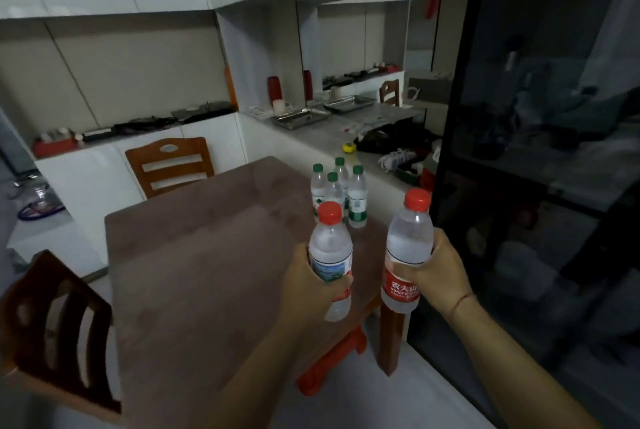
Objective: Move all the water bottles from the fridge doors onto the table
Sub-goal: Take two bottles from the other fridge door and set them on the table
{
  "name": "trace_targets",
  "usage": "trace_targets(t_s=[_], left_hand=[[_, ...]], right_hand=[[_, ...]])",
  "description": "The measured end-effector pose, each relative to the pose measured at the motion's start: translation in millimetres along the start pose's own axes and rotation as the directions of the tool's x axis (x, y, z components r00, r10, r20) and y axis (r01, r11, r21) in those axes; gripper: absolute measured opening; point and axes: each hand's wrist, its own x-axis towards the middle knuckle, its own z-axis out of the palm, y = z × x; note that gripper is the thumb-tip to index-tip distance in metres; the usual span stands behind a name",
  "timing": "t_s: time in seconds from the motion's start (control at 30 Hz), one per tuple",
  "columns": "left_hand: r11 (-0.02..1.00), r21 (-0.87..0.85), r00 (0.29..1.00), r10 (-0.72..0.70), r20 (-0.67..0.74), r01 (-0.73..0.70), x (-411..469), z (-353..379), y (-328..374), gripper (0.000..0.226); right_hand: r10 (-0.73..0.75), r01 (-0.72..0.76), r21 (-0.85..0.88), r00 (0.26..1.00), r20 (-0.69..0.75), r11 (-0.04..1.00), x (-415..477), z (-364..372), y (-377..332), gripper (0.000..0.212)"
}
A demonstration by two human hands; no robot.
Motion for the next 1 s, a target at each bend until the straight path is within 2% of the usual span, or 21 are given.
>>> trace_targets(t_s=[0.17, 0.27, 0.4, 0.57, 0.73, 0.83, 0.93, 1.0], left_hand=[[0.998, 0.002, 0.995, -0.061, 0.079, 0.061, 83.0, 30.5, -36.0, 0.085], [0.997, 0.04, 0.991, -0.074, 0.111, 0.07, 124.2, 49.4, -52.5, 0.082], [0.99, 0.087, 0.981, -0.127, 0.145, 0.115, 173.0, 75.3, -76.1, 0.067], [0.977, 0.089, 0.975, -0.202, 0.096, 0.194, 215.7, 103.9, -99.0, 0.073], [0.971, 0.069, 0.973, -0.231, -0.007, 0.231, 243.3, 132.7, -115.6, 0.069], [0.962, 0.04, 0.962, -0.267, -0.056, 0.27, 257.9, 147.6, -121.2, 0.069], [0.959, 0.022, 0.955, -0.278, -0.104, 0.282, 267.1, 160.9, -126.0, 0.066], [0.956, 0.017, 0.947, -0.289, -0.141, 0.294, 269.8, 167.8, -127.4, 0.066]], right_hand=[[0.035, -0.035, -0.031, 0.999, 0.001, 0.999, 76.9, 22.0, 27.0, 0.064], [0.076, -0.076, -0.053, 0.997, 0.0, 0.996, 118.8, 35.8, 39.4, 0.065], [0.118, -0.118, -0.086, 0.993, -0.001, 0.989, 169.7, 51.4, 54.2, 0.073], [0.171, -0.165, -0.127, 0.985, 0.033, 0.978, 229.6, 66.1, 80.8, 0.068], [0.241, -0.22, -0.235, 0.968, 0.064, 0.947, 286.1, 81.6, 117.9, 0.056], [0.244, -0.218, -0.229, 0.965, 0.094, 0.949, 305.8, 85.2, 124.7, 0.061], [0.248, -0.21, -0.257, 0.961, 0.123, 0.943, 322.6, 87.1, 136.8, 0.055], [0.256, -0.219, -0.237, 0.957, 0.139, 0.947, 331.7, 90.1, 149.1, 0.059]])
